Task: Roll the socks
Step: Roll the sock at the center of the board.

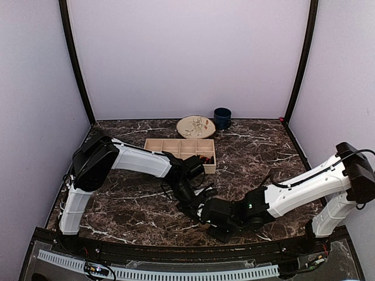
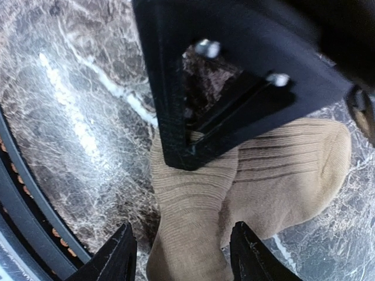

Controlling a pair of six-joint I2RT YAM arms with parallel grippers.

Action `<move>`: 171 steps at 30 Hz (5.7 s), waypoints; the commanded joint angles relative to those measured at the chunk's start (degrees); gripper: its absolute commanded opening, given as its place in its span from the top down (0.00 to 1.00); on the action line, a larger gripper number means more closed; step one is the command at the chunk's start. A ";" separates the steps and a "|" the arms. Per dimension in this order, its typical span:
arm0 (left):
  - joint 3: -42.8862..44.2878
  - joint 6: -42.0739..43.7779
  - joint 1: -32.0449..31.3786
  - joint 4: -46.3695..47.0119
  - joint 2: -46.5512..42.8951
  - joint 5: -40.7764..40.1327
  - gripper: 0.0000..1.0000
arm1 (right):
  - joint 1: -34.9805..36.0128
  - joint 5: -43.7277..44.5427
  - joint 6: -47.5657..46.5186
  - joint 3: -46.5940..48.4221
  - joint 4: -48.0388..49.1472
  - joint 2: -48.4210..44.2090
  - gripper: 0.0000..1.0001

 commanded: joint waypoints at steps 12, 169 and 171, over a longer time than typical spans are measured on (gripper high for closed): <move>0.04 1.49 0.33 -5.01 1.96 -1.96 0.98 | 0.89 1.05 -2.24 1.41 0.14 3.43 0.67; -19.79 12.18 -6.41 17.39 -17.23 -17.80 0.65 | -31.86 -74.09 18.08 -8.78 26.22 11.19 0.95; -20.06 11.66 -6.44 17.83 -16.86 -18.39 0.68 | -31.87 -74.14 18.10 -8.80 26.34 11.20 0.95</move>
